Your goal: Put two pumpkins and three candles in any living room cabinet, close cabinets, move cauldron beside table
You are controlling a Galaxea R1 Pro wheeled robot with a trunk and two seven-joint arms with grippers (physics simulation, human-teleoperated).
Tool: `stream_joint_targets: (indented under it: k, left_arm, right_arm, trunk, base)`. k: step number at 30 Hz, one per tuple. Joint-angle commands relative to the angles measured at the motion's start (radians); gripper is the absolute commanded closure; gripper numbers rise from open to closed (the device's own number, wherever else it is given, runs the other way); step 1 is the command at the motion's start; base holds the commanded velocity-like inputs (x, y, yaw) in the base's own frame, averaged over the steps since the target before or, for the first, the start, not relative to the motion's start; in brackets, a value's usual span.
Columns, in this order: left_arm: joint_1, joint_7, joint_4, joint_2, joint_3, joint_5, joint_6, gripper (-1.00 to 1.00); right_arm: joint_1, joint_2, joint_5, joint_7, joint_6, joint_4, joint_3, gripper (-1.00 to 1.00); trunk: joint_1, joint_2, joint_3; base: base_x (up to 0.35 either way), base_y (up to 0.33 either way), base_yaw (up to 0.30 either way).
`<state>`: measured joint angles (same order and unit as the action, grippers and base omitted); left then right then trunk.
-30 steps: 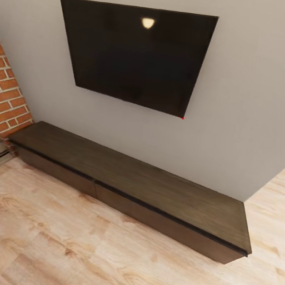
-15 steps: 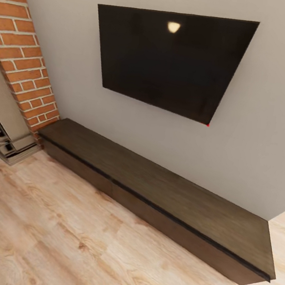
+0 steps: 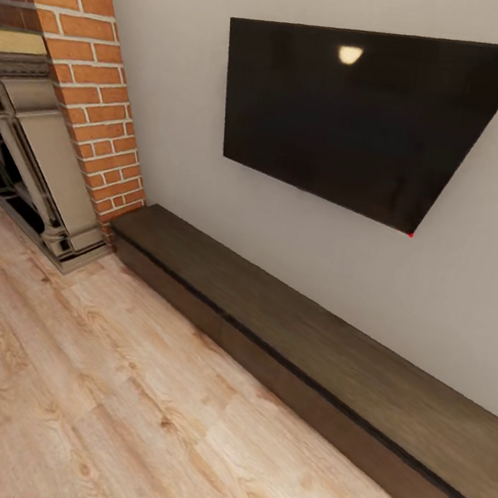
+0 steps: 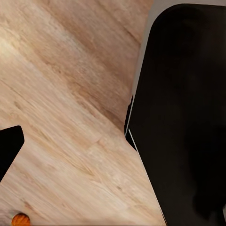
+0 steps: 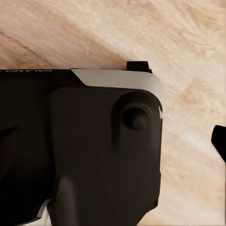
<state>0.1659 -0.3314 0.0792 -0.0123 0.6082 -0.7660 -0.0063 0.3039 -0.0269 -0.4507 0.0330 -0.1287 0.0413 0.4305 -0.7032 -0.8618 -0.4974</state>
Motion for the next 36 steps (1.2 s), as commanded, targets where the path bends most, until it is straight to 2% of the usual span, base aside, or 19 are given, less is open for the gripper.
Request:
stream_joint_targets:
  k: [1,23,36]
  left_arm:
    - [0.001,-0.005,0.001,0.000,0.008,-0.009,-0.001,-1.00]
    - [0.001,-0.002,0.001,0.000,0.008,-0.012,-0.018,-1.00]
    - [0.001,0.000,0.001,0.008,0.005,-0.013,-0.020,-1.00]
  right_arm:
    - [0.001,-0.001,-0.011,0.004,-0.009,0.004,0.008,-1.00]
    - [0.001,-0.004,-0.010,0.004,-0.019,0.005,0.008,-1.00]
    - [0.001,-0.008,-0.008,0.003,-0.027,0.004,0.008,-1.00]
  trunk:
    - [0.000,-0.001,-0.001]
    - [0.000,-0.001,-0.001]
    - [0.050,0.090,0.040]
  base:
    - [0.000,0.000,0.288]
    - [0.000,0.000,0.289]
    - [0.000,0.000,0.289]
